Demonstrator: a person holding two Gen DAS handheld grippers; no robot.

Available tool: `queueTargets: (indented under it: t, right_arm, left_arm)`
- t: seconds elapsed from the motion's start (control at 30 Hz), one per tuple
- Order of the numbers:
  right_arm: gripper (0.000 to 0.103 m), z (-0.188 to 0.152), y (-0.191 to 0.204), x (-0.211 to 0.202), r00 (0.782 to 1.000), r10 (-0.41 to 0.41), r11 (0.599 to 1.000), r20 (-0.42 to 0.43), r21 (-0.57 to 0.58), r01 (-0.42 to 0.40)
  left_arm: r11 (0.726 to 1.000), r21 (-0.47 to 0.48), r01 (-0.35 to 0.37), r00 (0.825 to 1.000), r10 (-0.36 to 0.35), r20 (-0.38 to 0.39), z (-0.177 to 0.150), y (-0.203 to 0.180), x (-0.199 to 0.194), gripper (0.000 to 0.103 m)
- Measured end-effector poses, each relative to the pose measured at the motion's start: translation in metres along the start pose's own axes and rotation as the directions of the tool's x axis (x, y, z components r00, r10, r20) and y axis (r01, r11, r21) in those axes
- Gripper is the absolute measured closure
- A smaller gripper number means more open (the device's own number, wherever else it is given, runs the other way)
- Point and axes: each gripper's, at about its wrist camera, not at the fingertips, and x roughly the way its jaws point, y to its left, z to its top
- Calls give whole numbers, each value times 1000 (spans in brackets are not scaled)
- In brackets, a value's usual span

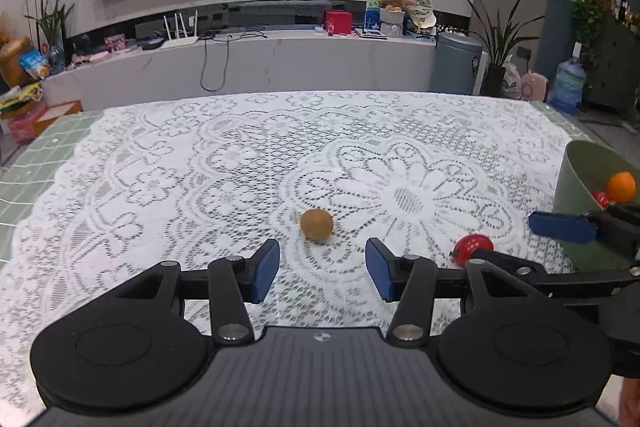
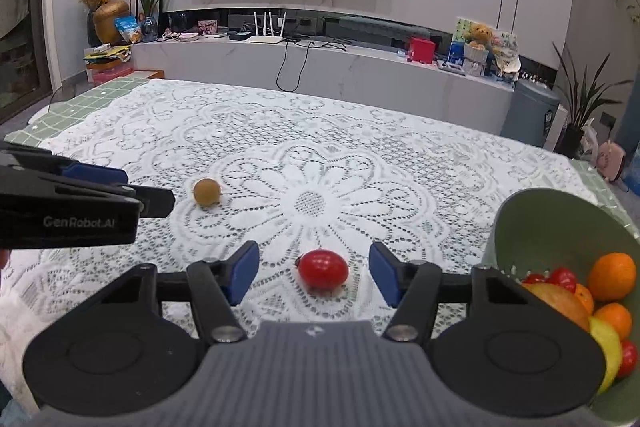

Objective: Organize fruits
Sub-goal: 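Grasp the small tan fruit with the left gripper while the right gripper grasps a red cherry tomato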

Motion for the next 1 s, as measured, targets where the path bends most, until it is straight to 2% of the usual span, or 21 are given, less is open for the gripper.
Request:
queueTargets:
  t: [0.17, 0.6, 0.8, 1.0]
  right_arm:
    - [50, 1, -7, 19, 999, -1, 1000, -38, 29, 2]
    - [54, -7, -14, 43, 995, 29, 995, -94, 103, -19]
    - [60, -8, -17, 48, 995, 39, 992, -97, 120, -27]
    - [62, -9, -16, 51, 995, 33, 994, -97, 103, -23]
  left_arm:
    - [1000, 13, 18, 999, -17, -38, 2, 0, 18, 44]
    - [997, 77, -28, 999, 30, -35, 2, -4, 54, 44]
    - [995, 89, -49, 998, 52, -35, 4, -7, 67, 50]
    - [997, 67, -46, 998, 49, -50, 5, -6, 76, 60]
